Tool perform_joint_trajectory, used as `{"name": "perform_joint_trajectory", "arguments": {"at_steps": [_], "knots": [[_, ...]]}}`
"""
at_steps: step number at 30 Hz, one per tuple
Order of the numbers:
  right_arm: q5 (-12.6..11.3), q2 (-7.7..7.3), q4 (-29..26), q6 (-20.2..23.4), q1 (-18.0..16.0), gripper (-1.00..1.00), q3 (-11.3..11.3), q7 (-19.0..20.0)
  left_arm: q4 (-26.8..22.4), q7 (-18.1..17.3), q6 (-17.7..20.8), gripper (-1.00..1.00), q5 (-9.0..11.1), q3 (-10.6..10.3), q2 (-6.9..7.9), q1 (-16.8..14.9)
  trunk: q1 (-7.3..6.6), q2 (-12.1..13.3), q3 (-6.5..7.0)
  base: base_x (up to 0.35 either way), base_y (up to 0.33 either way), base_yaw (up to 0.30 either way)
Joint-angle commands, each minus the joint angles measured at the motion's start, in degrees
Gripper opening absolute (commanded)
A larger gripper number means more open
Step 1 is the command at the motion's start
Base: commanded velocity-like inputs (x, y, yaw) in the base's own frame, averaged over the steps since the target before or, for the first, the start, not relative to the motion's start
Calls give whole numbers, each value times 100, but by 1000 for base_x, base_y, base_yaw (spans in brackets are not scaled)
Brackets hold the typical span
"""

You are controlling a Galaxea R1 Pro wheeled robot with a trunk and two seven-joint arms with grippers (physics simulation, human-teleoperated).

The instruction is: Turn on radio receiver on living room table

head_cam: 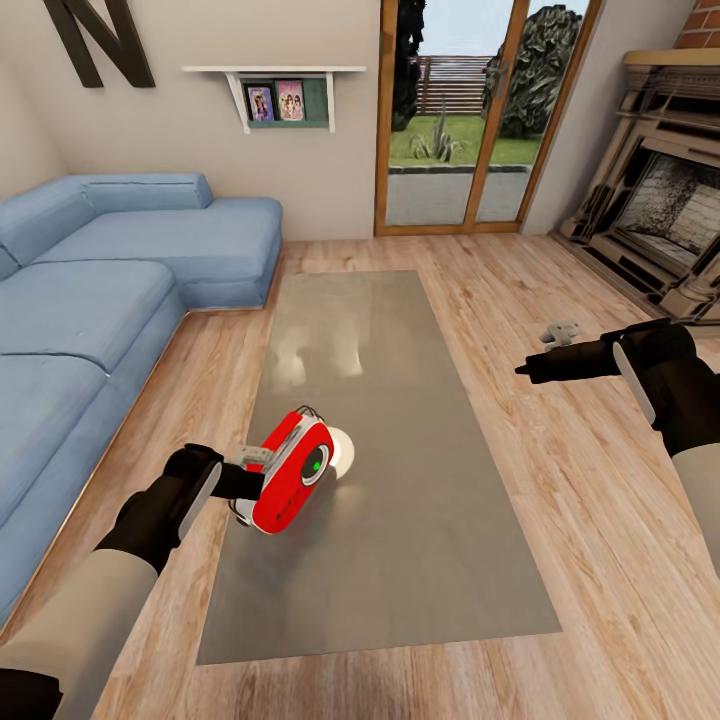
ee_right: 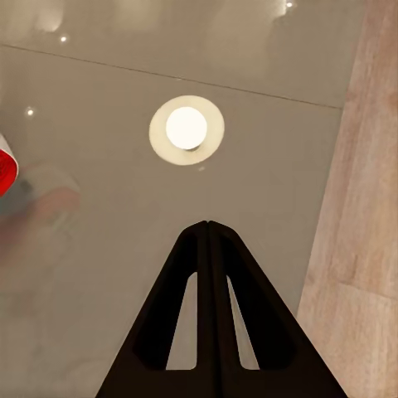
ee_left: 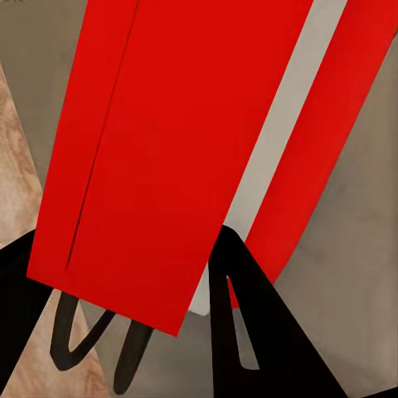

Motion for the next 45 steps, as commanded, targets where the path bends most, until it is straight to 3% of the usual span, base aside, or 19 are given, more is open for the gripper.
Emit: {"name": "perform_joint_trajectory", "arguments": {"at_steps": [1, 9, 10, 45], "knots": [[1, 0, 0, 0, 0, -100, 0, 0, 162, 2, 3, -100, 30, -2, 0, 3, 1, 0, -1, 0, 0, 0], [1, 0, 0, -2, 0, -100, 0, 0, 233, 1, 3, -100, 30, -3, 0, 3, 1, 0, -1, 0, 0, 0], [1, 0, 0, -2, 0, -100, 0, 0, 233, 3, 3, 100, 30, -3, 2, 3, 1, 0, -1, 0, 0, 0], [1, 0, 16, -7, 0, -100, 0, -2, 238, 0, 3, 100, 31, 4, 35, 3, 1, 0, -1, -15, 0, 0]]}}
